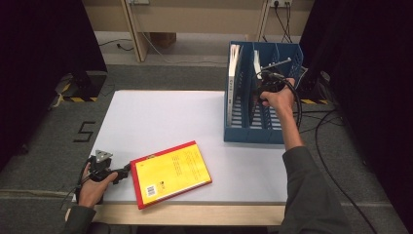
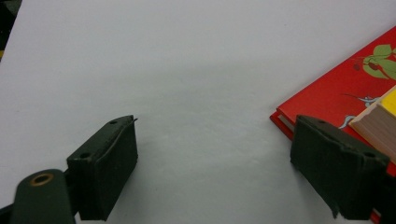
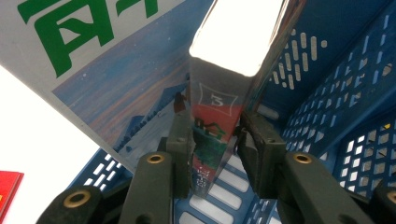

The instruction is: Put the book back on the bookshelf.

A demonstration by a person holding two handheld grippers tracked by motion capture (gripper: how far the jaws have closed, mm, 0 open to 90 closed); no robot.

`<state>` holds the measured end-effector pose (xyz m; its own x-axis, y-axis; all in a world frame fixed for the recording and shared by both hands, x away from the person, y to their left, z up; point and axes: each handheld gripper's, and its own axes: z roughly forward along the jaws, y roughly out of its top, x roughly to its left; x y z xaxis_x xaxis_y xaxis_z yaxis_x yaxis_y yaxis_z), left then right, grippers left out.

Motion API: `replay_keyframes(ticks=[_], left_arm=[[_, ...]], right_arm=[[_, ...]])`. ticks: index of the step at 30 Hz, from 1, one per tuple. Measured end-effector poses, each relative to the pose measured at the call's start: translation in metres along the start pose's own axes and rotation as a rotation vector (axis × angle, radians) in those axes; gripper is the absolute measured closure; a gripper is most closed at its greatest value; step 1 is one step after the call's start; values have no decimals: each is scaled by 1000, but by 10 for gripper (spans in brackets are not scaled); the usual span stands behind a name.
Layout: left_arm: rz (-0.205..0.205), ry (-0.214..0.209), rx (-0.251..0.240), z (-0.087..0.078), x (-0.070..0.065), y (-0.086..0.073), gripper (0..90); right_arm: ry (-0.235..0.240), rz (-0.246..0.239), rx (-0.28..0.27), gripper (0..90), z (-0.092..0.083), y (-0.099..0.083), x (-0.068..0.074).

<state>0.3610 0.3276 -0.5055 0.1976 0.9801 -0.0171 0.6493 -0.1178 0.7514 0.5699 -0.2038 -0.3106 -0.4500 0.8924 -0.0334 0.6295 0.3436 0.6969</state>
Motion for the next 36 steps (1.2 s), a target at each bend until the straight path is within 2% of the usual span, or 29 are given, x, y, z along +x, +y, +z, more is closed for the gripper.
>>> replay_keyframes(ticks=[3, 11, 14, 22, 25, 28, 36], left_arm=[[0, 0, 0, 0, 0, 0, 140], [0, -1, 0, 0, 0, 0, 139], [0, -1, 0, 0, 0, 0, 140], [0, -1, 0, 0, 0, 0, 140], [-1, -1, -1, 0, 0, 0, 139], [-1, 0, -1, 0, 0, 0, 139], [-2, 0, -2, 0, 0, 0, 139]], right_arm=[[2, -8, -2, 659, 0, -1, 1], [18, 16, 4, 568, 8, -10, 5], [24, 16, 3, 561, 8, -12, 5], [25, 44, -14, 462, -4, -20, 5], [20, 43, -20, 456, -12, -27, 6], [40, 48, -35, 445, -19, -35, 8], [49, 6, -55, 393, -26, -57, 22]])
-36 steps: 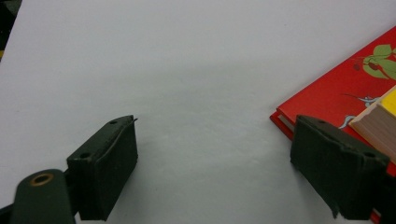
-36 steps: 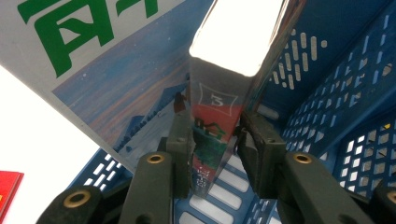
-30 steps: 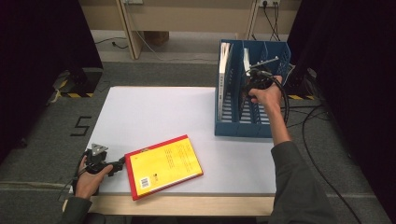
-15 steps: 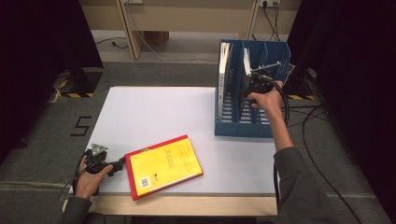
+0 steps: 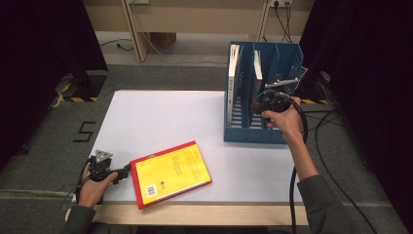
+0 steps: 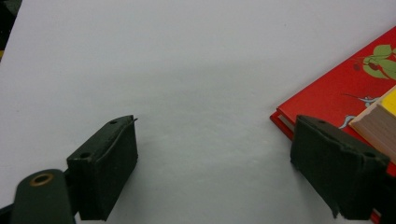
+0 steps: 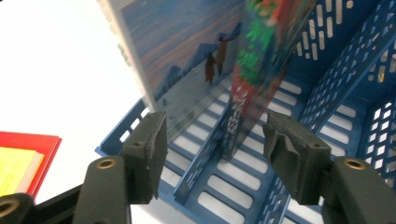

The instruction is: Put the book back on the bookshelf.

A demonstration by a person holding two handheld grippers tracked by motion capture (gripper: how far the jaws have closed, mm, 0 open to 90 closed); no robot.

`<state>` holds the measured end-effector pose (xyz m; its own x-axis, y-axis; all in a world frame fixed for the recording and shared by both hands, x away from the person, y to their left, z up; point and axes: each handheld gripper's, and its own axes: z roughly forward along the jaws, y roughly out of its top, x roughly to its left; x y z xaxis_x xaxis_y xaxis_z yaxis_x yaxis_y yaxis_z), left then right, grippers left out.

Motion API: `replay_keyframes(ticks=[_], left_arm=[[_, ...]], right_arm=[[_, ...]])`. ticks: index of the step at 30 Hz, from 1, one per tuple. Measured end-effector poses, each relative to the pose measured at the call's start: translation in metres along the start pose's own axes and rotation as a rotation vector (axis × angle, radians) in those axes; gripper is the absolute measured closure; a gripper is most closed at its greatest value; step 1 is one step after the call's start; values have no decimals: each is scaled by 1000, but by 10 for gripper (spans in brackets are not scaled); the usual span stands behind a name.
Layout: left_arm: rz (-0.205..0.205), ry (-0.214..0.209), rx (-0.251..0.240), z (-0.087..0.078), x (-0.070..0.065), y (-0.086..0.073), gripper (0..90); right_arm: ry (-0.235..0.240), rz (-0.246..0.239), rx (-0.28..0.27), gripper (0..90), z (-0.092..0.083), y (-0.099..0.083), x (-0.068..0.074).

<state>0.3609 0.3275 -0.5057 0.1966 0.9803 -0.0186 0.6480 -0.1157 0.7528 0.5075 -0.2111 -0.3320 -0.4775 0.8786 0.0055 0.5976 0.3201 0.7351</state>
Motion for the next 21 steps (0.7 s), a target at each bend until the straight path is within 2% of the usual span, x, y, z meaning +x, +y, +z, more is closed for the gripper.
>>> replay_keyframes(ticks=[6, 13, 17, 21], left_arm=[[0, 0, 0, 0, 0, 0, 139], [-1, 0, -1, 0, 0, 0, 140], [-1, 0, -1, 0, 0, 0, 139], [-1, -1, -1, 0, 0, 0, 139]], right_arm=[[35, -24, -12, 388, 3, -20, 11], [83, 1, -48, 363, -1, -35, 18], [82, -15, -54, 354, -3, -45, 23], [116, -18, -57, 348, -1, -55, 29]])
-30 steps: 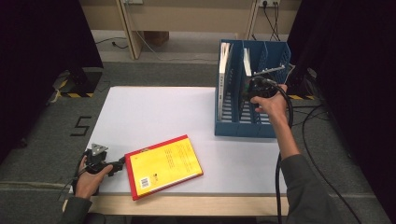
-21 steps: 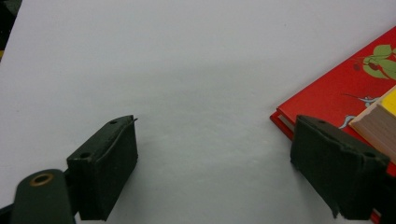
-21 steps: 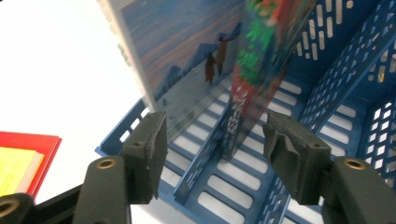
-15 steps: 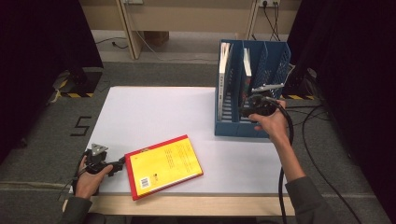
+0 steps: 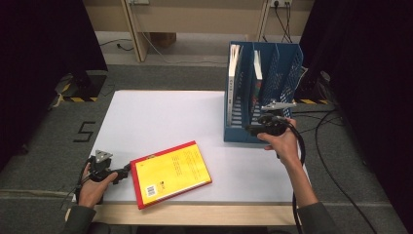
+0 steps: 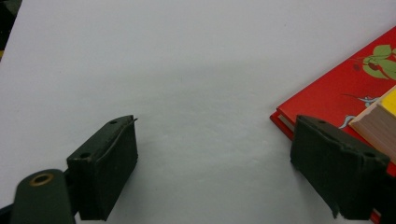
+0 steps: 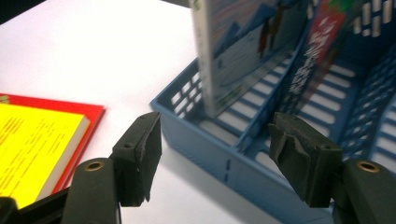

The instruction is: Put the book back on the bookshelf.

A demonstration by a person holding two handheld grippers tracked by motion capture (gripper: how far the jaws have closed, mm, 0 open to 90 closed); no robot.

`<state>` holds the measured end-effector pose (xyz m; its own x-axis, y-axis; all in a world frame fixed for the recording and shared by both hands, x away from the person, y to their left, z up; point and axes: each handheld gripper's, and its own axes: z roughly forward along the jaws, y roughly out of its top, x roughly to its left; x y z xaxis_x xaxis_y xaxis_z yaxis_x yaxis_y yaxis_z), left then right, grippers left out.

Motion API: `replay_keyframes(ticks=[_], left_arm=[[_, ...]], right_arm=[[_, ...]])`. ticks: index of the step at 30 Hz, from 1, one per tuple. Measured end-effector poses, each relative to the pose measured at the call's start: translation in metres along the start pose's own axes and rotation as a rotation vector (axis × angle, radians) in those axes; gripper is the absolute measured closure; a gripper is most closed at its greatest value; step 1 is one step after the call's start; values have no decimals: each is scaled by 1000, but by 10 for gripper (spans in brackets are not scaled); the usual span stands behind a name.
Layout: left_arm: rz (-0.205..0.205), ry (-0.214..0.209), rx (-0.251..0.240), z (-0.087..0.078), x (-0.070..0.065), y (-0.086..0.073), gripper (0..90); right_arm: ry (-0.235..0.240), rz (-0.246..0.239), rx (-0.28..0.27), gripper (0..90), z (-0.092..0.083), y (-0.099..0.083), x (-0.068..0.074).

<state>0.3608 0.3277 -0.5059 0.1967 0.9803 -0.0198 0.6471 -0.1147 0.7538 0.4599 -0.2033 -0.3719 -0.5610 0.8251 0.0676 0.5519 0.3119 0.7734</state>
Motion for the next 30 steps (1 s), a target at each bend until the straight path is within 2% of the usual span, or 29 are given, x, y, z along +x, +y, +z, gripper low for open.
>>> replay_keyframes(ticks=[2, 5, 8, 13, 15, 30], left_arm=[[0, 0, 1, 0, 0, 0, 140], [-1, 0, 0, 0, 0, 0, 139], [-1, 0, 0, 0, 0, 0, 139], [1, 1, 2, 0, 0, 0, 139], [1, 0, 1, 0, 0, 0, 140], [1, -3, 3, 0, 0, 0, 139]], right_arm=[[43, 15, 8, 348, 3, -6, 2], [49, 7, 33, 337, 7, -14, 5], [80, 17, 20, 333, 8, -20, 9], [88, 7, 13, 327, 12, -29, 17], [105, 13, 33, 318, 14, -30, 18], [120, 2, 50, 273, 25, -36, 29]])
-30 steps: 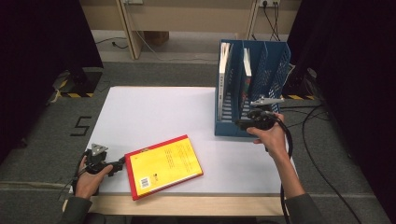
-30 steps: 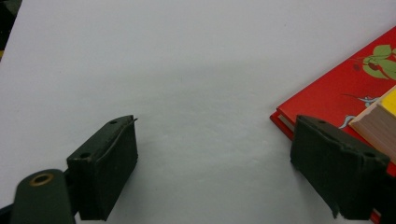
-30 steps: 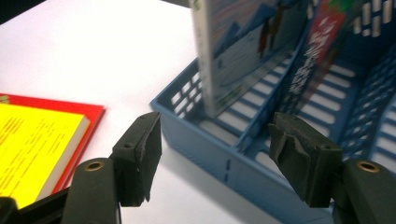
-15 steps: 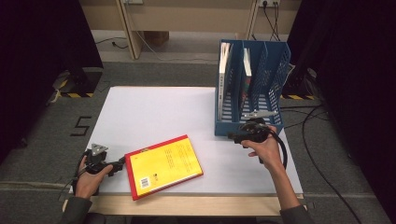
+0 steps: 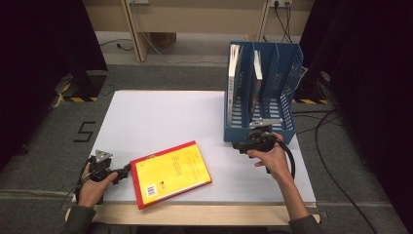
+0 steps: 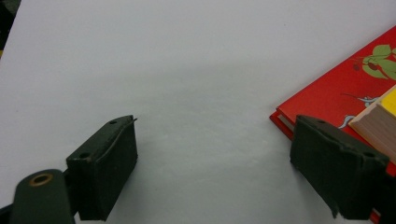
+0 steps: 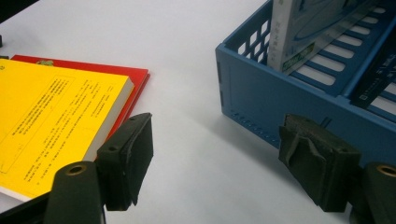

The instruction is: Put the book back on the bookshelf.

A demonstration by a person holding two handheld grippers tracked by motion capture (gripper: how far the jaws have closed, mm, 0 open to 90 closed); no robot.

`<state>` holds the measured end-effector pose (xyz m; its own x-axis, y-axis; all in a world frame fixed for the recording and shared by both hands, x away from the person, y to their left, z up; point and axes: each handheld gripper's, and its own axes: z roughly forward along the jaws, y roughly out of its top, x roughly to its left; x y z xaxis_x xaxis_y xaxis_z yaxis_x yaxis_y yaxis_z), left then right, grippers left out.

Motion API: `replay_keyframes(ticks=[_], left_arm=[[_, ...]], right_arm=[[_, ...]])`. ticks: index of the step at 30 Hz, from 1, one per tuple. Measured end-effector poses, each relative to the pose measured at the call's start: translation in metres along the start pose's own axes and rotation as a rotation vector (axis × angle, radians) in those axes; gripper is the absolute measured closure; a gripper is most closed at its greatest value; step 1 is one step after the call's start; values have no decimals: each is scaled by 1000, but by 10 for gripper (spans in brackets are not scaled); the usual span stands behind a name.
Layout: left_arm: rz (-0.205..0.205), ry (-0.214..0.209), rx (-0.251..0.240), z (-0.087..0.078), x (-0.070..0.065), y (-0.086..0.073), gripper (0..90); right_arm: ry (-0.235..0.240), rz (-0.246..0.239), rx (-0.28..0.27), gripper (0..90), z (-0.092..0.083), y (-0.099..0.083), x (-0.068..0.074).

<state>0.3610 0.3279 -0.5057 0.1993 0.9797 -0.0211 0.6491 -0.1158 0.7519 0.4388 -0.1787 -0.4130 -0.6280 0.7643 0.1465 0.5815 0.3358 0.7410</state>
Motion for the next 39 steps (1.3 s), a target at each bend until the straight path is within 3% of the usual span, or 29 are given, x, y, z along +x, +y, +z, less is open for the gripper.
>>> replay_keyframes(ticks=[14, 19, 29, 34, 39], left_arm=[[0, 0, 1, 0, 0, 0, 139], [2, 1, 6, -1, 0, 1, 145], [18, 14, -9, -11, -5, 2, 149], [72, -7, 7, -20, -16, 3, 149], [95, -32, 25, -25, -22, 1, 149]], right_arm=[[44, -14, 37, 276, 16, -6, 15], [81, -10, 49, 276, 24, -8, 20], [124, -16, 75, 276, 34, -13, 30], [135, -17, 80, 275, 36, -14, 34], [150, 0, 88, 270, 40, -17, 34]])
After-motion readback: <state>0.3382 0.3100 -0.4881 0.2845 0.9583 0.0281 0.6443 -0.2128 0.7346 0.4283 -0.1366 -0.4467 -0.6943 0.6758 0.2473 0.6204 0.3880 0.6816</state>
